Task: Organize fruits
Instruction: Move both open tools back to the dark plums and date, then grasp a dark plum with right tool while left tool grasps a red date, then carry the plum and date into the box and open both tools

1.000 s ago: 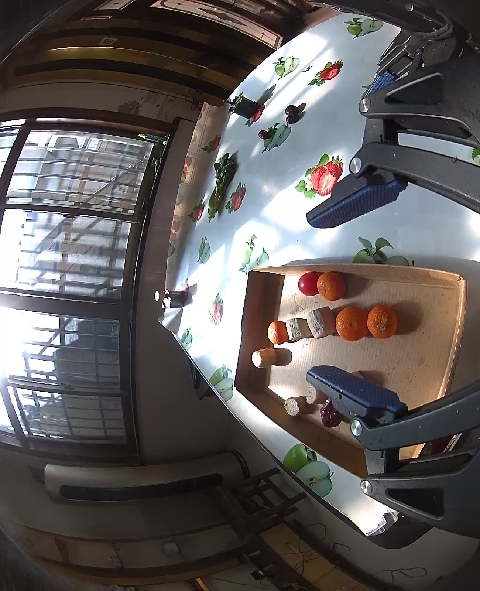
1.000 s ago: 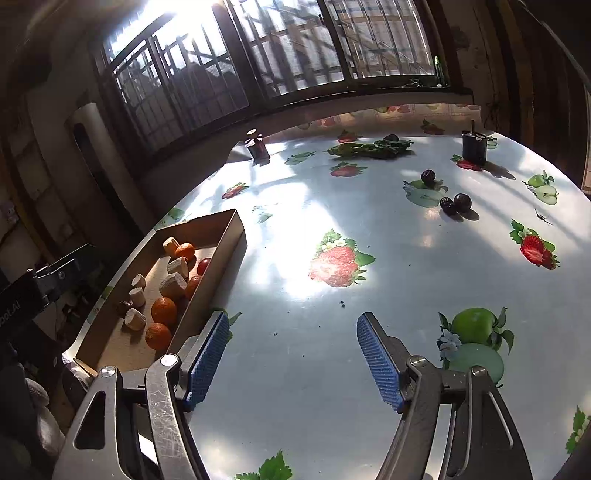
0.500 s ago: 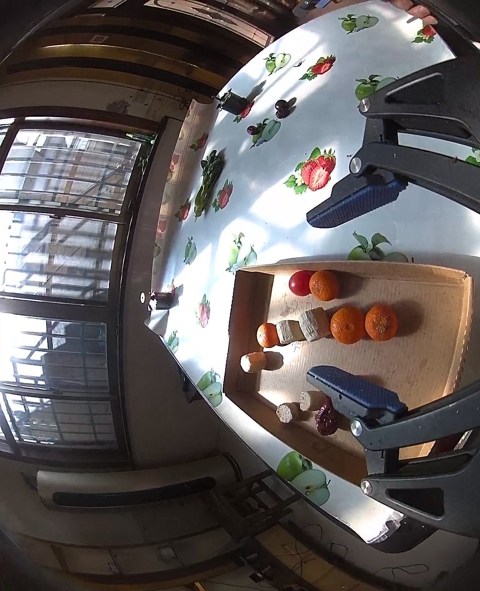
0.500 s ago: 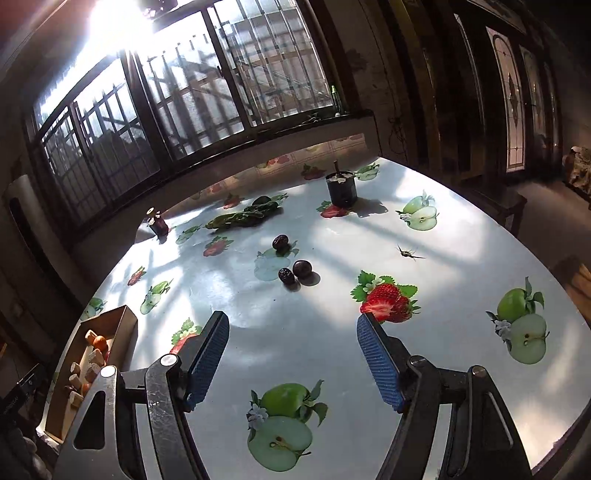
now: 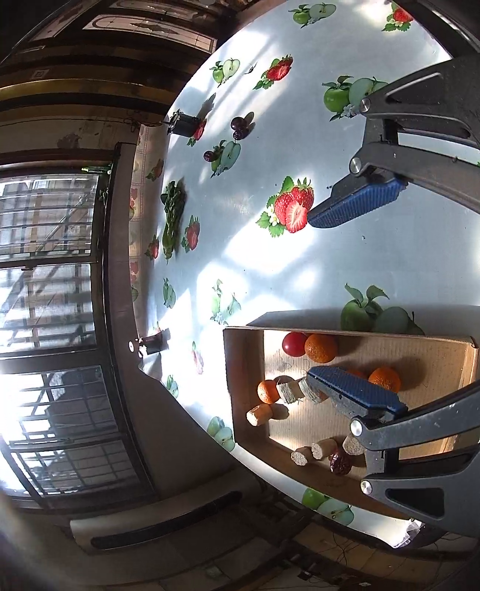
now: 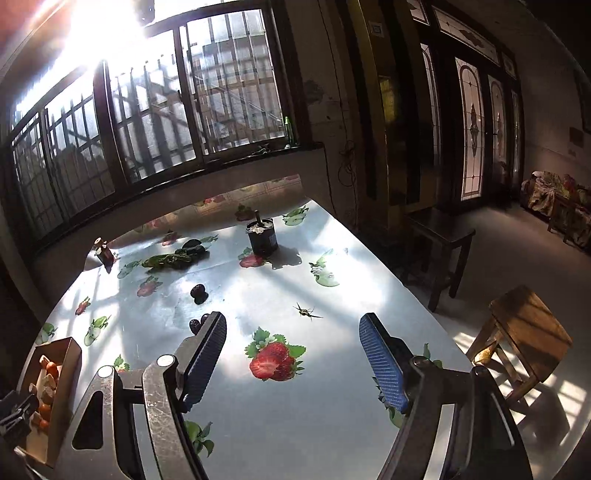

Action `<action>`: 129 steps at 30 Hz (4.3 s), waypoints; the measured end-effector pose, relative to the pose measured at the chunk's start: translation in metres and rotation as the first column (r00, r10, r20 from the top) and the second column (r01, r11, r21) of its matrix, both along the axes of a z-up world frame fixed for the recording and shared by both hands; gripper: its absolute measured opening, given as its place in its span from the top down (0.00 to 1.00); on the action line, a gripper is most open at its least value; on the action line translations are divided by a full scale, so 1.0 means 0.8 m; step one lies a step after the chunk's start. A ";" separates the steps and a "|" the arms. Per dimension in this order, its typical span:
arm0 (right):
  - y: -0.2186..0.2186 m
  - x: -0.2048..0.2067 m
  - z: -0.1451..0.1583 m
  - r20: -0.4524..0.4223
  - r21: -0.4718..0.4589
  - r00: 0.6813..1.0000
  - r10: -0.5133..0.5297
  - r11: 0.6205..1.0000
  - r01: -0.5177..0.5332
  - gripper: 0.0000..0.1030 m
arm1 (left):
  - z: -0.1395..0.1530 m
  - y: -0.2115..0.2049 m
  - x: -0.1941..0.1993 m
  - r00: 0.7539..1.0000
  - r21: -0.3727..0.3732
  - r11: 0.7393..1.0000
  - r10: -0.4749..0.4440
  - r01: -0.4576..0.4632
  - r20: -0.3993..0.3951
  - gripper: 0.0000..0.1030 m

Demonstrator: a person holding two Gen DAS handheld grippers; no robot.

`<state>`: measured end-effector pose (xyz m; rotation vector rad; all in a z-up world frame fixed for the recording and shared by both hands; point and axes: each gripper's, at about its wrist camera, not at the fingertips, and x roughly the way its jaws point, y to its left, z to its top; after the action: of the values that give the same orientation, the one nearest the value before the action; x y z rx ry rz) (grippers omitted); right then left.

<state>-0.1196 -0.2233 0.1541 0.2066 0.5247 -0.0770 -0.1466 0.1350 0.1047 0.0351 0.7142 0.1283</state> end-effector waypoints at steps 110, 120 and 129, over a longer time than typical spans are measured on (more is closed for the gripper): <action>0.556 -0.009 -0.146 -0.319 0.168 0.323 0.891 0.389 -0.906 0.75 | -0.095 0.276 -0.033 0.912 -0.243 0.882 0.365 -0.404 -0.189 0.74; 0.554 -0.016 -0.145 -0.315 0.129 0.347 0.883 0.402 -0.907 0.64 | -0.066 0.273 -0.050 0.911 -0.254 0.875 0.391 -0.412 -0.131 0.54; 0.473 -0.025 -0.100 -0.203 0.121 0.516 0.832 0.545 -0.830 0.47 | -0.011 0.230 -0.078 0.886 -0.145 0.887 0.454 -0.439 0.091 0.29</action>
<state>-0.1399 0.1551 0.0741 -0.0744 0.8262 0.8804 -0.2088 0.3193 0.0962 -0.2548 0.5954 0.5275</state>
